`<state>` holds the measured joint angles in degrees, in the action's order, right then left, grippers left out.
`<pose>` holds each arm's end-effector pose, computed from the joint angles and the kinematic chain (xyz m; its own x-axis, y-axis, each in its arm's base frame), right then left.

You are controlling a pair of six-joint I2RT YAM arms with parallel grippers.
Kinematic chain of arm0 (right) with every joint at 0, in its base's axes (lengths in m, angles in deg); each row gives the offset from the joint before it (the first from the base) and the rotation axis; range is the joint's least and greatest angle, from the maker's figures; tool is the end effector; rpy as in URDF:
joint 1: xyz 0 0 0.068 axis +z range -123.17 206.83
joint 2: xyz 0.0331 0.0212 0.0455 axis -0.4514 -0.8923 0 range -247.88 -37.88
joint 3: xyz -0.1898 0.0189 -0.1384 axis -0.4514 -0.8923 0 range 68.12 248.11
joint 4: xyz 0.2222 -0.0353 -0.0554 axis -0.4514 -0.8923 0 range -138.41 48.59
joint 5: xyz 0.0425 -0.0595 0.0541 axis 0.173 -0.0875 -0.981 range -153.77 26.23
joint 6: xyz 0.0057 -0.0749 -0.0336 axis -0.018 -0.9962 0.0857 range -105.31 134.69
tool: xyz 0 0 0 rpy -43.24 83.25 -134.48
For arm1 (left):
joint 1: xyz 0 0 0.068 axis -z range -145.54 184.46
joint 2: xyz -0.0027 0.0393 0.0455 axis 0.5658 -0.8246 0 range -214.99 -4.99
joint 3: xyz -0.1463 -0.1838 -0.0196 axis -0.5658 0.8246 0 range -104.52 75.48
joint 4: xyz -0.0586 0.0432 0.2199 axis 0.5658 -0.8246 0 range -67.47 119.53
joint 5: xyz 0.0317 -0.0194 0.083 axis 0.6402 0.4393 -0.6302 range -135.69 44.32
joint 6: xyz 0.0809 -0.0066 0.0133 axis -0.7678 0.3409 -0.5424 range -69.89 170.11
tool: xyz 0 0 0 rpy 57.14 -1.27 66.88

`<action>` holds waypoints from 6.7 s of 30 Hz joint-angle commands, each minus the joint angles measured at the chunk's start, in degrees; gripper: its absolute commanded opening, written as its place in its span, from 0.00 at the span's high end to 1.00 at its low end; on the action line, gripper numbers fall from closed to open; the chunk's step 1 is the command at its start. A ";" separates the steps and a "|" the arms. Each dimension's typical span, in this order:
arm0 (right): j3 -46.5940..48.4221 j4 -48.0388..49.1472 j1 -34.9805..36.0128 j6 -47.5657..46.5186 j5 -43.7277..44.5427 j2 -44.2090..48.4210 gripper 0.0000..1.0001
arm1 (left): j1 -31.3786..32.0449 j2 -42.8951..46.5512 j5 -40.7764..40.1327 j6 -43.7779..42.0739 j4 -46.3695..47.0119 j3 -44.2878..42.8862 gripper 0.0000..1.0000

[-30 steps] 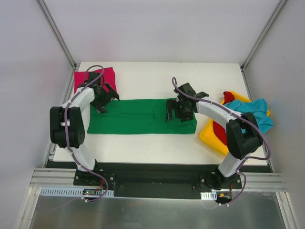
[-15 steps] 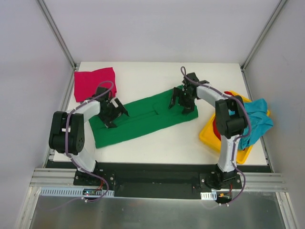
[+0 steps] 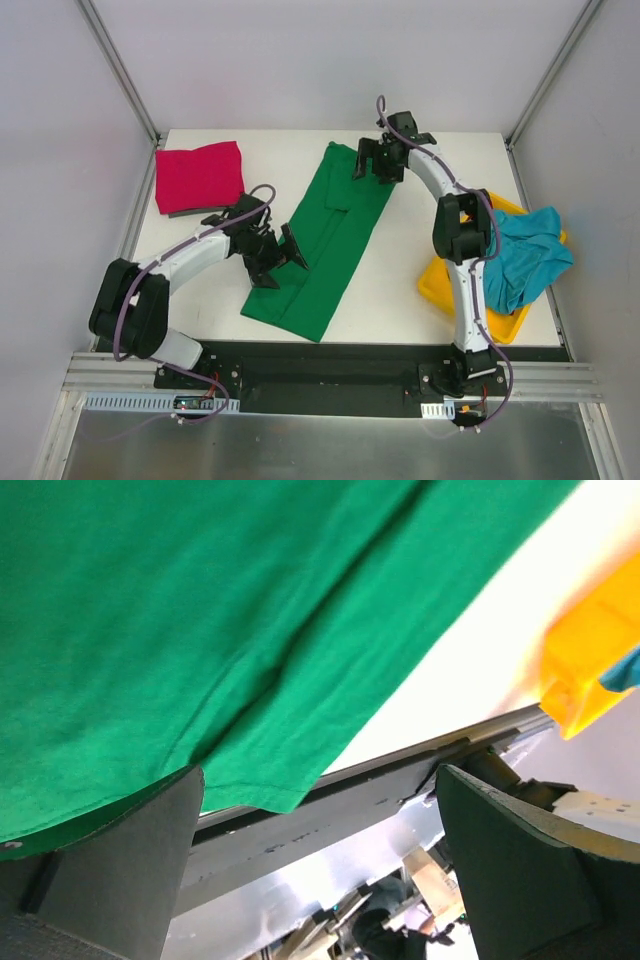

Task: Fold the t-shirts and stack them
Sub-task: Rotate the tshirt 90 degrees, then grab the bottom of the folded rectangular tshirt with both arms, then fold the folded rectangular tshirt in 1/3 of the way

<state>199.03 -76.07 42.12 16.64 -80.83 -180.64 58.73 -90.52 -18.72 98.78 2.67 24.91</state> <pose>0.4944 0.1568 0.1615 -0.7146 -0.1616 -0.6807 -0.4227 0.8750 0.2361 0.2386 -0.1432 0.1440 -0.9524 -0.3046 -0.0117 -0.2325 0.7506 -0.6185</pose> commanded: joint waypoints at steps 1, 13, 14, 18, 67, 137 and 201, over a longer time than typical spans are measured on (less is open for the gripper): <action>-13.37 0.38 5.62 -7.40 4.91 18.71 0.04 | -0.28 5.20 -0.59 -2.78 -1.36 -2.96 0.01; -51.62 5.91 27.06 -2.05 3.89 39.93 0.04 | -13.01 12.93 -5.60 -7.79 -3.91 8.80 0.01; -52.50 6.00 28.38 -0.30 3.53 39.49 0.04 | -13.63 13.37 -5.34 -8.14 -3.91 10.12 0.01; -53.31 6.44 29.27 2.78 4.75 35.89 0.04 | -13.64 14.26 -3.24 -9.20 -3.91 13.56 0.01; -64.20 5.56 57.31 -9.60 16.71 35.36 0.69 | -13.55 18.73 -13.42 -4.28 -3.38 22.26 1.00; -54.01 9.60 17.94 -16.19 9.67 37.73 0.99 | -6.87 -28.72 -21.16 -11.13 0.66 -43.38 1.00; -55.86 8.90 32.79 -29.99 11.17 35.98 0.05 | -12.85 -27.22 -7.36 -8.68 6.99 -23.44 0.59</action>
<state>140.98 -67.30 74.91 -10.72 -71.96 -142.28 45.72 -115.53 -26.33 89.82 9.78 3.38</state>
